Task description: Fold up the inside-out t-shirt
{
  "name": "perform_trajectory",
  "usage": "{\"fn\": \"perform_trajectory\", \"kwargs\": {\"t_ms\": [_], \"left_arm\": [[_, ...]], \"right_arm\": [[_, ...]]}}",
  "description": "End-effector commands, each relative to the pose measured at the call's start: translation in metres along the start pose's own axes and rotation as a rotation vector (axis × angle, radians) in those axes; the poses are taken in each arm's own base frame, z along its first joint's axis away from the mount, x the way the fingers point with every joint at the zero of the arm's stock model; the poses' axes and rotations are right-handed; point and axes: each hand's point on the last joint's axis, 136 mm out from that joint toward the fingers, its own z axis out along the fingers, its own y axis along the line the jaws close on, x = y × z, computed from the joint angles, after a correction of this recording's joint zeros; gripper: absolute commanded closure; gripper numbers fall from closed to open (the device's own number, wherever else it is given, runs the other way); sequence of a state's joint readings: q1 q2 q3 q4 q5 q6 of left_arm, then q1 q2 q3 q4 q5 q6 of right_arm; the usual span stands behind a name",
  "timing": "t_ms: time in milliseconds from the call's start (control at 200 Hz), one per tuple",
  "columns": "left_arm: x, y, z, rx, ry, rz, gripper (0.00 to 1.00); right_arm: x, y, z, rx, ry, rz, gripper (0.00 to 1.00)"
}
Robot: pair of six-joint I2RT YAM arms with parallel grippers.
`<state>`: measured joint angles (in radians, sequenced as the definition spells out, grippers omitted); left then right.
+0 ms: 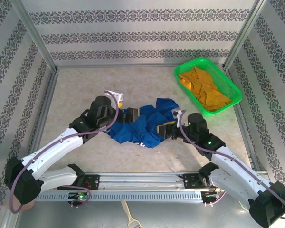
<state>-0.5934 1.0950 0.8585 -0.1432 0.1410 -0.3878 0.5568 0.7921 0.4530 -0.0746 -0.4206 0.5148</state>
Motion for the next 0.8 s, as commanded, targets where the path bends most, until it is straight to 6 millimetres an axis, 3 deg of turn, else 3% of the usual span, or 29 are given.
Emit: {"fn": "perform_trajectory", "kwargs": {"t_ms": [0, 100, 200, 495, 794], "left_arm": [[0.028, 0.041, -0.010, -0.116, 0.069, -0.129, 0.00], [0.039, 0.060, -0.019, -0.156, 0.081, -0.173, 0.00], [0.048, 0.070, -0.023, -0.173, 0.094, -0.203, 0.00], [0.069, 0.088, -0.025, -0.201, 0.107, -0.263, 0.00], [0.071, 0.095, -0.026, -0.212, 0.101, -0.291, 0.00]], "right_arm": [[0.035, -0.020, 0.006, 0.085, 0.030, 0.112, 0.35], [0.067, -0.034, 0.010, 0.117, 0.057, 0.179, 0.35], [0.080, -0.040, 0.013, 0.127, 0.048, 0.228, 0.36], [0.067, -0.034, 0.031, 0.107, 0.039, 0.231, 0.37], [0.058, -0.024, 0.052, 0.066, 0.052, 0.234, 0.45]]}}
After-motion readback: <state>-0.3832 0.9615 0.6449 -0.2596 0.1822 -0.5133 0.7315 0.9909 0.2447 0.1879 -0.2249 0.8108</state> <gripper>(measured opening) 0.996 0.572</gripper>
